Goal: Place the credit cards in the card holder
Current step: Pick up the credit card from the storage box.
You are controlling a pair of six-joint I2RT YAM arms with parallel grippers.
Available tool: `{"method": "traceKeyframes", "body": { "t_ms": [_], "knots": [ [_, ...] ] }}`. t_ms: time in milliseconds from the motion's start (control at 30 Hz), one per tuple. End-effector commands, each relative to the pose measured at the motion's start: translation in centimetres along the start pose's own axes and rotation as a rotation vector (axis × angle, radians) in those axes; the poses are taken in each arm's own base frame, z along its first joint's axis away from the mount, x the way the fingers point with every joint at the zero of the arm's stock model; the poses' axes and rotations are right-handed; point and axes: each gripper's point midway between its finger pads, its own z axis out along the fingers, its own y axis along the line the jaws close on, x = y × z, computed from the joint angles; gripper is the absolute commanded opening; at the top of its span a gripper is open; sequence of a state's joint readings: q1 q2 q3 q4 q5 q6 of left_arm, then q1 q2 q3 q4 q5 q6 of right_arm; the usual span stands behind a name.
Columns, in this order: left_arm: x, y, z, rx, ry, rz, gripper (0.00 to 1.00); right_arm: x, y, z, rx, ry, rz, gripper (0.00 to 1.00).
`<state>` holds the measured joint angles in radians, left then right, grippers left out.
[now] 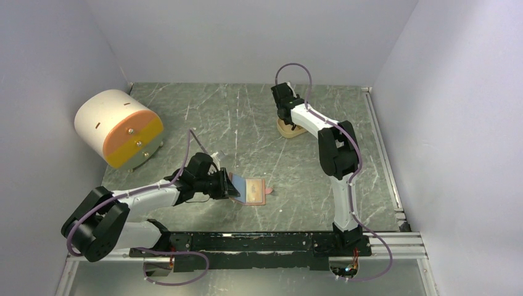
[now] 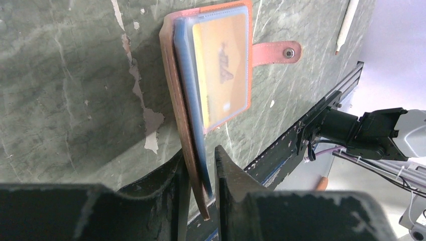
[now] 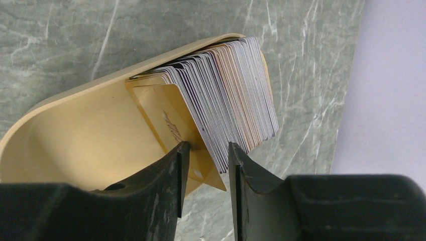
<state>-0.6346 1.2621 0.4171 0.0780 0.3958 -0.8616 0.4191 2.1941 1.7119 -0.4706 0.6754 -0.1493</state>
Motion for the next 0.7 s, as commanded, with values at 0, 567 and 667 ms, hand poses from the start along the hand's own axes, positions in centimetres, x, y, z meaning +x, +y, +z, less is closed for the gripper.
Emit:
{"method": "traceKeyframes", "body": {
  "t_ms": [0, 567, 667],
  "knots": [
    [-0.4, -0.3, -0.2, 0.016, -0.022, -0.003, 0.27, -1.9, -1.9, -1.2, 0.003, -0.038, 0.051, 0.36],
    [-0.4, -0.3, -0.4, 0.022, -0.031, -0.001, 0.25, -1.0, 1.9, -5.9, -0.315, 0.015, 0.147, 0.00],
    [-0.2, -0.3, -0.2, 0.017, -0.012, -0.002, 0.22, -0.2, 2.9, -7.6, -0.369, 0.025, 0.164, 0.00]
  ]
}}
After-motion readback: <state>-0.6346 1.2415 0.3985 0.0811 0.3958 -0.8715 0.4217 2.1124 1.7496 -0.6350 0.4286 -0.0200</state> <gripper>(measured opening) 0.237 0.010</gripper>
